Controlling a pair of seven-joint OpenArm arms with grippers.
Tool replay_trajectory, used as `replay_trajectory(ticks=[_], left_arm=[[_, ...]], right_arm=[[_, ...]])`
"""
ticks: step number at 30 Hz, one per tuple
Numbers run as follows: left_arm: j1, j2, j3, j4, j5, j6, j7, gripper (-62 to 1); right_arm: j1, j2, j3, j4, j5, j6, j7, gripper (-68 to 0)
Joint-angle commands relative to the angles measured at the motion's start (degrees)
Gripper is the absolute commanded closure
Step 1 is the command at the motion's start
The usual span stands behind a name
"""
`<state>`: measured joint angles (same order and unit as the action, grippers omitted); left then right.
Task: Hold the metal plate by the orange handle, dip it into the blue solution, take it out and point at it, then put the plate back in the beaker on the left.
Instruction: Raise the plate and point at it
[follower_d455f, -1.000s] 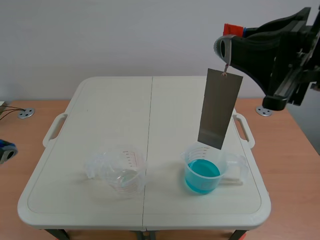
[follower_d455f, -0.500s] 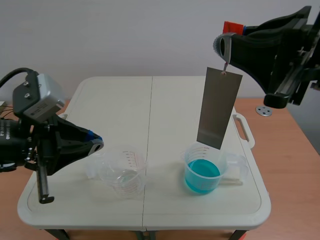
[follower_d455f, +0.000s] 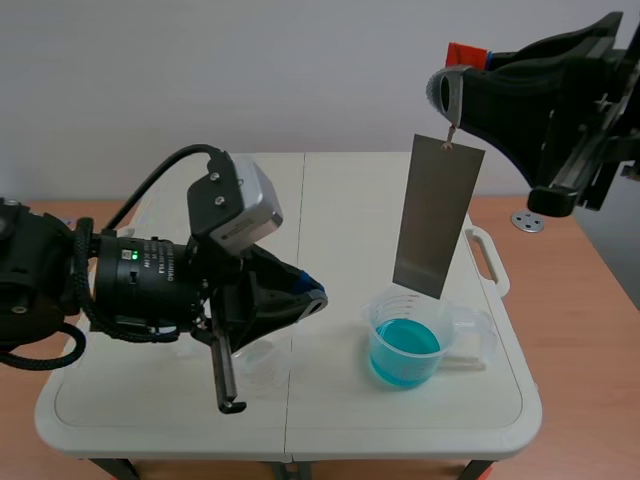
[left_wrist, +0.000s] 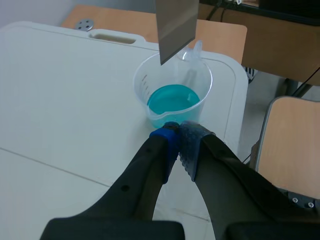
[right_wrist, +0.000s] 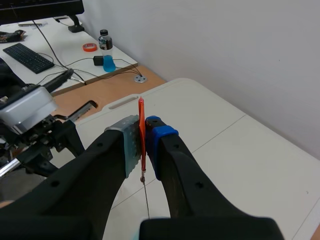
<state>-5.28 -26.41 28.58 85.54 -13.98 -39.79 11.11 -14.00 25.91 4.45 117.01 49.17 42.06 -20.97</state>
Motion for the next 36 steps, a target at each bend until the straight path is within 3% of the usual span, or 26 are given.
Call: replay_trajectory(ticks=[1,7,14,21,36], left_arm=[[-1.0,1.1,0.4,-0.2,0.6,-0.1,-0.5,-1.9],[-3.4,5.0,3.3,-3.2,3.6,-0.1,-0.6,-1.9],[-5.5,7.5,4.9,-6.3,5.2,3.4,-1.0,-1.9],[-5.5,7.6,4.8,-6.4,5.7,7.2,-2.6,-1.9],[-5.5,6.4,4.6,-6.4,6.1,7.3,-2.3,-1.9]], right_arm=[[0.8,0.6,0.5,0.9,1.0,0.7,0.7,-1.3],[0.8,0.6,0.5,0.9,1.0,0.7,0.7,-1.3],[0.8,0.6,0.5,0.9,1.0,0.7,0.7,-1.3],[0.8,0.6,0.5,0.9,1.0,0.7,0.7,-1.3],[0.8,0.6,0.5,0.9,1.0,0.7,0.7,-1.3]])
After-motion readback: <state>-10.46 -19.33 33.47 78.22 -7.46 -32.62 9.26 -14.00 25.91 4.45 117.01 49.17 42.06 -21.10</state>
